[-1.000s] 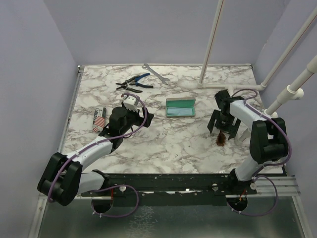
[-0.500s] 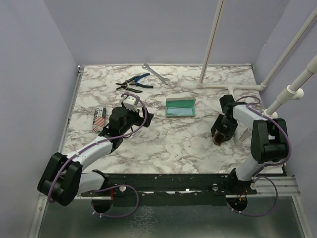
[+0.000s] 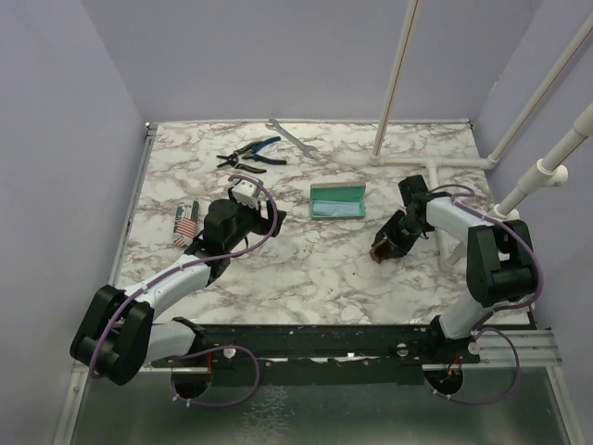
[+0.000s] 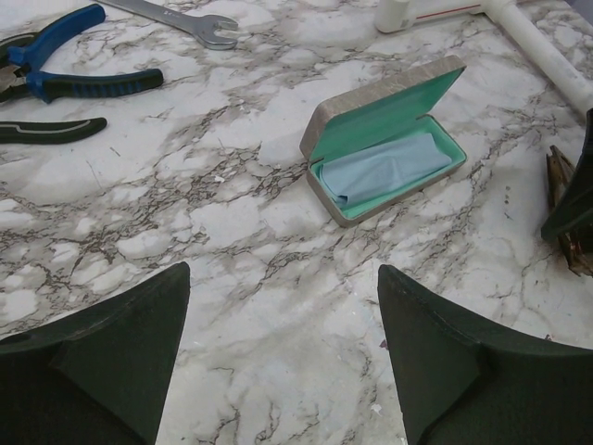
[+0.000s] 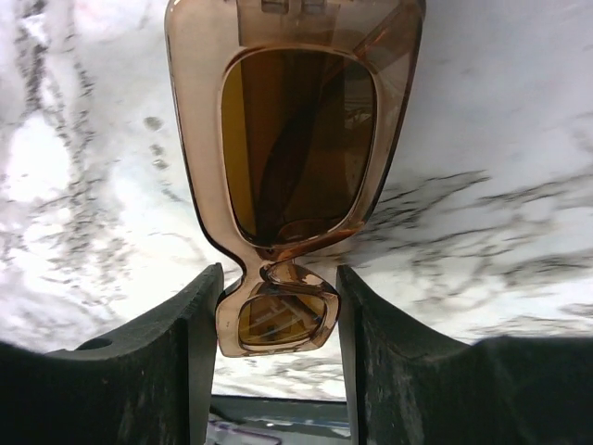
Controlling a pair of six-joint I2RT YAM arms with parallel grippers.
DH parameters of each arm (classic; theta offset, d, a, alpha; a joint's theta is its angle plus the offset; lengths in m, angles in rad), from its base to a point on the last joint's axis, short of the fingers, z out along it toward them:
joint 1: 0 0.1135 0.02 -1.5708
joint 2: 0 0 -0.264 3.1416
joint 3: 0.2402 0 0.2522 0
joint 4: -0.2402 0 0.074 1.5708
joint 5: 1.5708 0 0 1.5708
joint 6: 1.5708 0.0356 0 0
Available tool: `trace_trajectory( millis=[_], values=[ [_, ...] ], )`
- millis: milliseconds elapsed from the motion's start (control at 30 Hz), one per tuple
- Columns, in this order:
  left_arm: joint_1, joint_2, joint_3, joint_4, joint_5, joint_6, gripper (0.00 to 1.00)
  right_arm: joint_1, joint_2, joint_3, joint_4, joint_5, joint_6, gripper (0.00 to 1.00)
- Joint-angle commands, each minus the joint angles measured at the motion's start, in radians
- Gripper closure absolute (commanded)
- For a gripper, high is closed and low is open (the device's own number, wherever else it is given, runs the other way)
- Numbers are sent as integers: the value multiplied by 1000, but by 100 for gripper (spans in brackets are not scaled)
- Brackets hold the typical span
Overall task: Organize the sunglasses
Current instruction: Move the sunglasses to the center of the board.
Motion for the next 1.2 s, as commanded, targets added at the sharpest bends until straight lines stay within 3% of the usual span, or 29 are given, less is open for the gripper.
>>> trace_trajectory(
  millis=[0,100,267,400,567,867,1000,1067,1167],
  values=[
    [7,3,22,23,-14,19,18,38,30,36,66,-76,177,54],
    [7,4,22,23,-16,25,18,72,68,79,85,-74,243,52],
    [7,6,25,17,-18,34,18,111,122,115,97,-105,315,38],
    [7,12,27,15,-23,41,19,112,133,131,92,-106,322,26],
    [7,8,29,14,-33,52,19,113,114,172,59,-101,266,20],
    [7,3,16,13,-37,71,19,112,66,395,-264,-179,-236,13],
    [7,-6,1,26,-37,87,19,112,119,610,-429,-241,-570,8],
    [7,-11,-6,30,-36,95,19,110,119,710,-417,-153,-693,8],
    [7,-21,-16,35,-27,112,18,111,49,705,-188,-132,-917,8]
  ],
)
